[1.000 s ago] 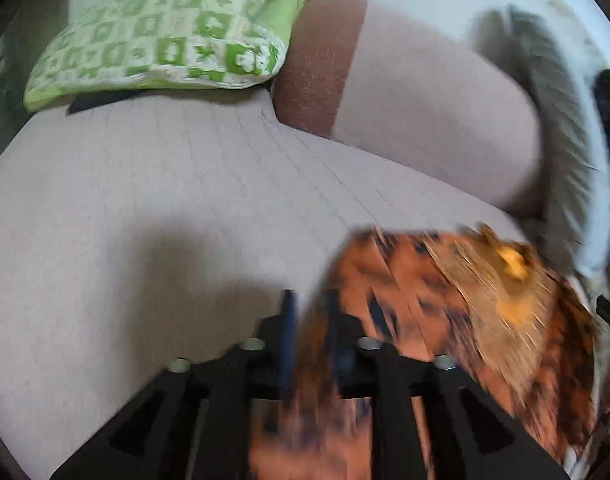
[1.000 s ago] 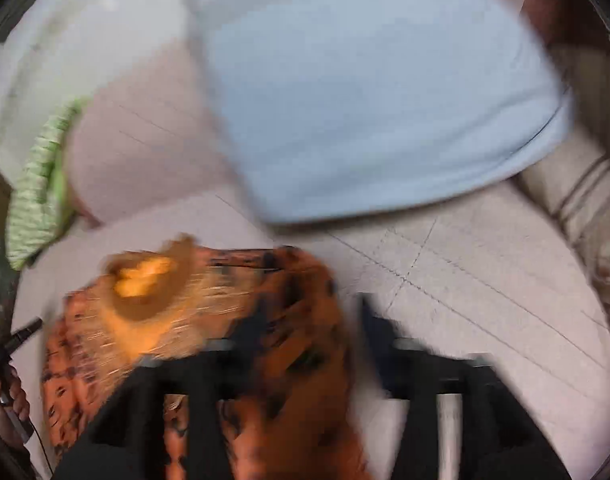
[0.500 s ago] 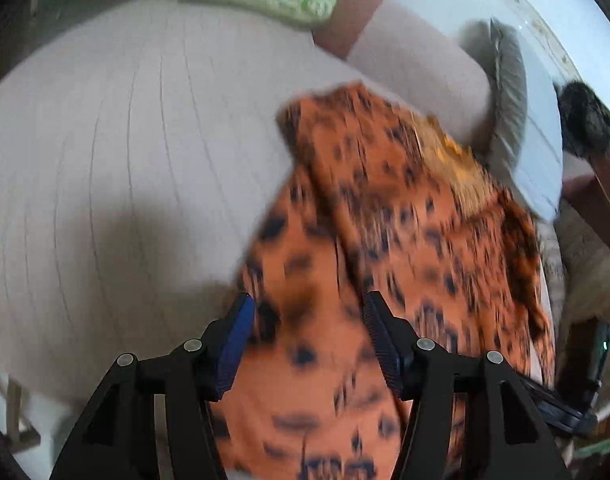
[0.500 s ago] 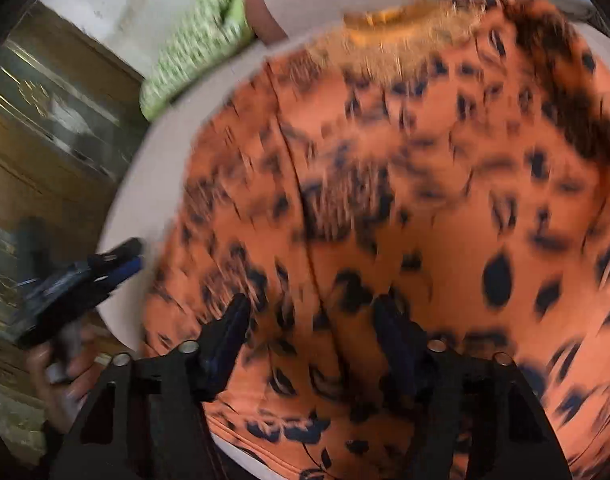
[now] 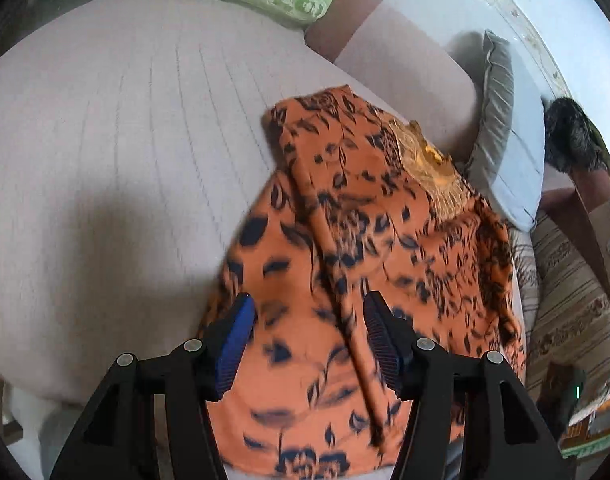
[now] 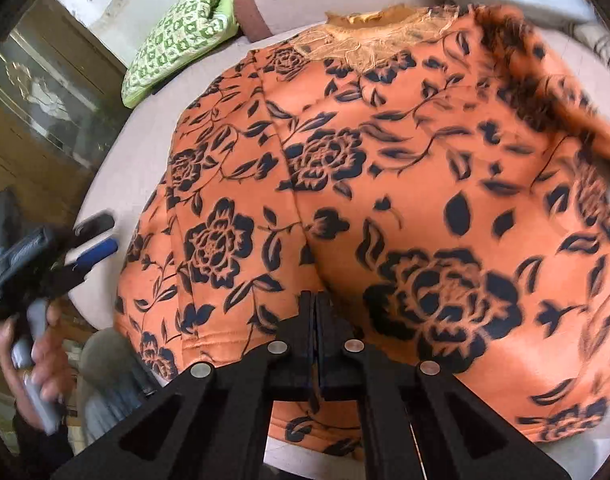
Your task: Fold small clothes
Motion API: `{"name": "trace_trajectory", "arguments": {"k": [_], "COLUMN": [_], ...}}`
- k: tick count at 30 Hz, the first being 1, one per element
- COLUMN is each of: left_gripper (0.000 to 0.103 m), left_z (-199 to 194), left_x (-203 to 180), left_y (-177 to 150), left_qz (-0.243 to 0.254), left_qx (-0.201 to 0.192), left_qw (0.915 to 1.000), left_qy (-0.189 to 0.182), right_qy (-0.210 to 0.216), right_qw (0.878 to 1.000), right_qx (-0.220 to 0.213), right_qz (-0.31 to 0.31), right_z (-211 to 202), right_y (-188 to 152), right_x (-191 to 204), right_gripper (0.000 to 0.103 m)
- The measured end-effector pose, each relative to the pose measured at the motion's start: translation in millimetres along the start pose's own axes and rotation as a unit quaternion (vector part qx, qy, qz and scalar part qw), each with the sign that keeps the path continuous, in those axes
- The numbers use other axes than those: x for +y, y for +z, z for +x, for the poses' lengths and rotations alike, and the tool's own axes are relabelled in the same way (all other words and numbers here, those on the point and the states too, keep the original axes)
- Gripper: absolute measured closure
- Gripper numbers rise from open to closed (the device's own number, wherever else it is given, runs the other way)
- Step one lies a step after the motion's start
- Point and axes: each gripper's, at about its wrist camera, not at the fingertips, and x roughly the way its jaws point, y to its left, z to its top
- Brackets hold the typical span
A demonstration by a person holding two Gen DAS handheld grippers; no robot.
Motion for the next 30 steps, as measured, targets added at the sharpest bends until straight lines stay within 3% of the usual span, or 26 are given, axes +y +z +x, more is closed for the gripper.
{"name": "trace_trajectory", "arguments": {"k": [1, 3, 4, 6, 8, 10, 13, 19, 24, 26, 27, 28, 29, 30], "left_gripper": [0.046, 0.046, 0.046, 0.046, 0.046, 0.046, 0.046, 0.046, 0.047, 0.048, 0.055, 0.071, 0.095, 0.096], "left_z": [4.6, 15.2, 21.5, 36.0, 51.7, 64.0, 78.9, 98.7, 118.7, 129.1, 136.3, 140.4, 144.6, 144.5], "left_x": [2.3, 7.4, 10.9, 13.7, 16.5, 18.8, 20.3, 27.3, 28.2, 27.8, 27.8, 27.0, 25.9, 24.6], "left_y": [10.2, 29.4, 41.3, 56.5, 69.2, 79.8, 91.6, 106.2, 130.8, 143.7, 151.5, 155.5, 160.8, 163.0], "left_qz": [-0.005, -0.022, -0.032, -0.043, -0.055, -0.067, -0.074, -0.078, -0.09, -0.094, -0.093, -0.089, -0.082, -0.083], "left_qx": [-0.003, -0.004, -0.003, -0.004, -0.003, 0.0, 0.002, 0.005, 0.009, 0.012, 0.014, 0.014, 0.016, 0.018], "left_qw": [1.0, 0.9997, 0.9995, 0.9991, 0.9985, 0.9977, 0.9972, 0.9969, 0.9959, 0.9955, 0.9956, 0.9959, 0.9963, 0.9962], "left_qy": [0.001, 0.001, -0.006, -0.003, 0.0, -0.004, -0.009, -0.006, 0.0, 0.007, 0.007, 0.009, 0.02, 0.021], "right_qy": [0.018, 0.032, 0.038, 0.037, 0.032, 0.015, -0.007, 0.021, 0.048, 0.056, 0.061, 0.059, 0.046, 0.05], "right_qw": [1.0, 0.999, 0.999, 0.999, 0.999, 1.0, 0.999, 0.999, 0.999, 0.998, 0.998, 0.998, 0.999, 0.999], "right_qx": [-0.007, -0.017, -0.022, -0.024, -0.015, -0.005, 0.007, -0.026, 0.01, 0.013, 0.015, 0.011, 0.005, 0.001], "right_qz": [-0.001, 0.004, 0.006, 0.005, 0.006, -0.002, -0.036, -0.027, 0.02, 0.027, 0.026, 0.019, 0.016, 0.019], "right_z": [-5.4, -10.4, -11.4, -8.8, 4.6, 16.9, 22.9, -18.8, 12.0, 18.7, 19.2, 16.8, 10.5, 3.7], "right_y": [-2.8, -3.0, -0.6, 4.4, 12.0, 15.2, 14.5, 5.9, 2.2, 3.5, 4.1, 4.8, 5.6, 6.0], "right_x": [2.3, 5.1, 7.1, 9.1, 7.6, 9.7, 21.2, 20.6, -2.1, -2.0, -0.5, 3.0, 6.1, 6.5], "right_gripper": [0.093, 0.065, 0.046, 0.044, 0.049, 0.085, 0.1, 0.099, 0.089, 0.092, 0.097, 0.099, 0.1, 0.1]}}
